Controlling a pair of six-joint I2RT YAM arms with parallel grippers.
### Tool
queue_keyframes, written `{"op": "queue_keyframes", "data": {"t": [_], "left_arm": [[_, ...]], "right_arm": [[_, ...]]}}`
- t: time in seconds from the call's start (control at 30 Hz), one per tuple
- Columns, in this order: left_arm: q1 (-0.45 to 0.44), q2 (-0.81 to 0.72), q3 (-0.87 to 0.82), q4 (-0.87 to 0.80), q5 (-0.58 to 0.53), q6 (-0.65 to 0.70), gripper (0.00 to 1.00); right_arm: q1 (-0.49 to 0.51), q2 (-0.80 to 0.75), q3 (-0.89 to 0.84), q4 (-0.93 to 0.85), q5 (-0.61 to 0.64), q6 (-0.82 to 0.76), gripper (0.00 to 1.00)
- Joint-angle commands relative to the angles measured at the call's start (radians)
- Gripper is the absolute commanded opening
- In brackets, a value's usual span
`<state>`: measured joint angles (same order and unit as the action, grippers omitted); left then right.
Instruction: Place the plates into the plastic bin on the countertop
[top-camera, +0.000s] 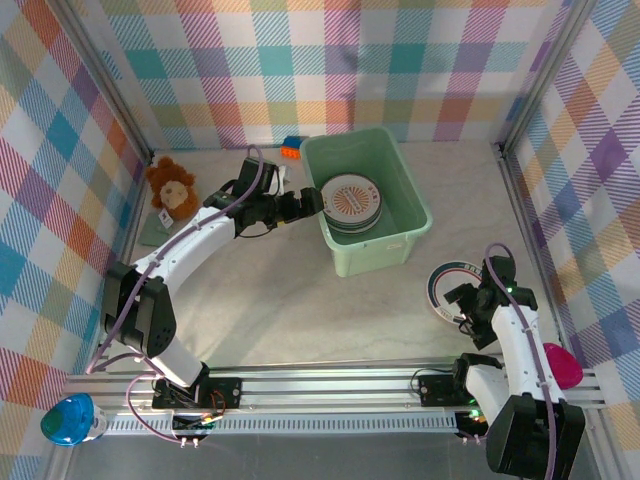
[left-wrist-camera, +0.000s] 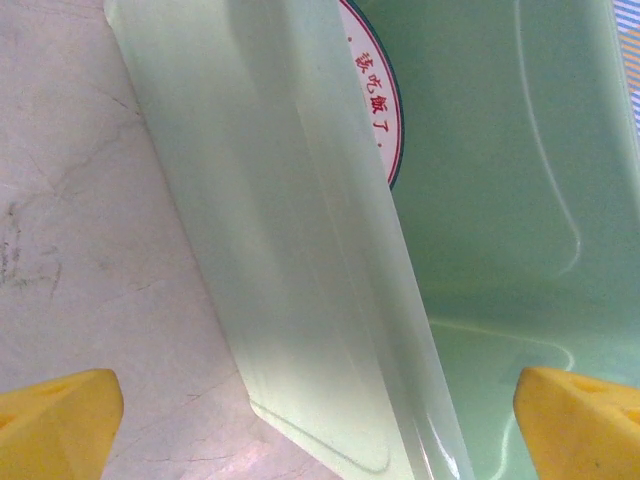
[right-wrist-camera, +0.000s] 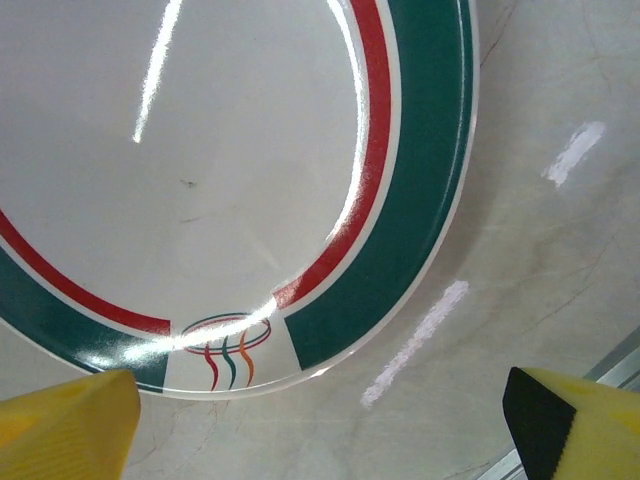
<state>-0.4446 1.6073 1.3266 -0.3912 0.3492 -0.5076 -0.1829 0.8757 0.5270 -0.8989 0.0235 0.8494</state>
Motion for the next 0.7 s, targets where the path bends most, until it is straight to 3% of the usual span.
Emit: {"op": "queue_keyframes", "data": {"t": [0.0, 0.33, 0.67], "left_arm": [[-0.005, -0.003, 0.015, -0.002, 0.009, 0.009, 1.0], [-0.004, -0.004, 0.008, 0.008, 0.013, 0.007, 1.0], [-0.004, 0.005, 0.011, 0.008, 0.014, 0.004, 1.0]], "right_arm": [[-0.021, 0.019, -0.018, 0.032, -0.02, 0.013, 0.94], [-0.049, 0.113, -0.086, 0.169, -0.035, 0.057, 0.96], [-0.051, 0.111, -0.153, 0.28, -0.026, 0.092, 0.95]]}}
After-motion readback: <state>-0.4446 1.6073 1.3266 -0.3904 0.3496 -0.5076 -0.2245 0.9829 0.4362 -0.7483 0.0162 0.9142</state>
